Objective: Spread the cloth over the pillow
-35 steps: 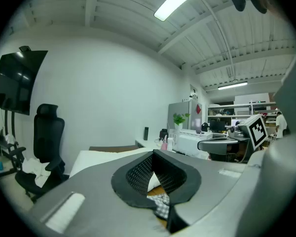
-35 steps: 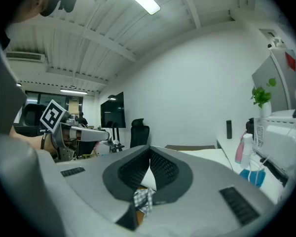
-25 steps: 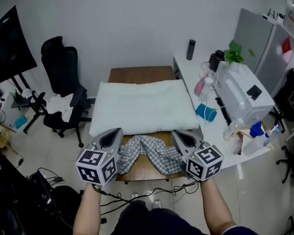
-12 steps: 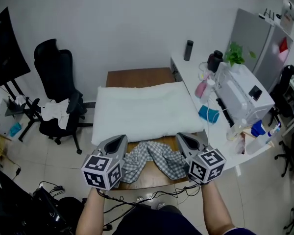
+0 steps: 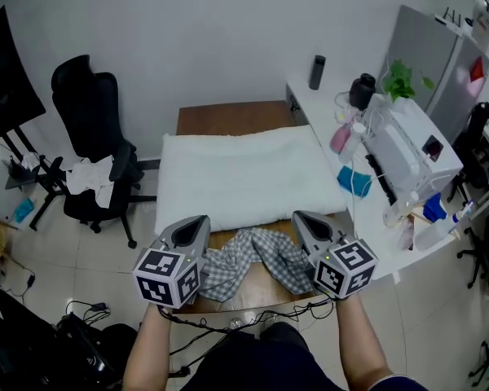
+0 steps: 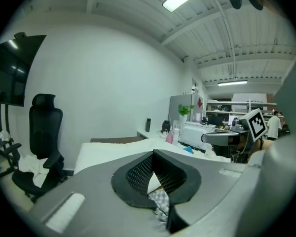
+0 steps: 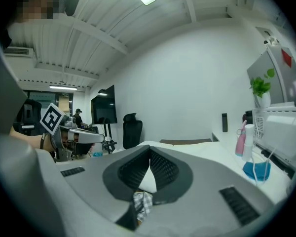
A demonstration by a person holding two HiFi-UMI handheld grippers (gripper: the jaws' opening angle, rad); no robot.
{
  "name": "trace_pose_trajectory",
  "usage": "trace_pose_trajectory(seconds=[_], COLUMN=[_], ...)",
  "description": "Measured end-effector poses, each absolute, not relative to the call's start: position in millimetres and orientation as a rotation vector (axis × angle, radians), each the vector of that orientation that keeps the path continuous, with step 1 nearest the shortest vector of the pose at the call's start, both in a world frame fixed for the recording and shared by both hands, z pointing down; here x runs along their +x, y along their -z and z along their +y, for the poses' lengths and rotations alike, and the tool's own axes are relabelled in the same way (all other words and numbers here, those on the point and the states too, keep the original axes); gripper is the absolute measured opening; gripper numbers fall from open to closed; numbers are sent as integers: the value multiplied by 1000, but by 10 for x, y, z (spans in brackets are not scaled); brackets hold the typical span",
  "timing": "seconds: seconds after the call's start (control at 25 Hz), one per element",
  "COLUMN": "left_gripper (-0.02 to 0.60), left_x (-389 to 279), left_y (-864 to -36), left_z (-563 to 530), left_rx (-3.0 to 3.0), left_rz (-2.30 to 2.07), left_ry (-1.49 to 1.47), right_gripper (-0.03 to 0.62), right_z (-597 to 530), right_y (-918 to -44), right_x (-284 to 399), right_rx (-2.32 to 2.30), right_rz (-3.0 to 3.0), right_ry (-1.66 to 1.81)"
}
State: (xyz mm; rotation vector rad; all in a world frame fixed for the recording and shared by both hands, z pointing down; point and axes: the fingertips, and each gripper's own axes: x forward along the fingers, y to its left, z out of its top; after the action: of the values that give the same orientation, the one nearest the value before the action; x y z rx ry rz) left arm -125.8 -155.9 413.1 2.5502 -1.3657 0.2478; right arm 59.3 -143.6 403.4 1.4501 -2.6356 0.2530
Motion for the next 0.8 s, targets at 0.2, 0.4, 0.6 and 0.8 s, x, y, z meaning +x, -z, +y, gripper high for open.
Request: trace_pose_trajectory(seconds=[0.2, 0.4, 0.6, 0.8], left_gripper=[9, 8, 9, 68], left_x=[-1384, -1392, -1395, -1377], left_y=[-4358, -4732, -5251, -5725], left_z=[-1616, -1622, -1642, -1610], left_rx=[2525, 2516, 2451, 2356], left_rz=[-1391, -1333, -1267, -1221], left_ry=[-359, -523, -682, -787], right_gripper=[9, 9, 9, 9], right_z=[-1487, -1515, -1531, -1558], right_y=[-4202, -4368, -4450, -4472], right_x=[491, 440, 451, 542], right_rx=[1378, 1316, 1298, 1312], right_rz=[-2636, -2640, -2636, -2623], right_ry=[-281, -332, -365, -375])
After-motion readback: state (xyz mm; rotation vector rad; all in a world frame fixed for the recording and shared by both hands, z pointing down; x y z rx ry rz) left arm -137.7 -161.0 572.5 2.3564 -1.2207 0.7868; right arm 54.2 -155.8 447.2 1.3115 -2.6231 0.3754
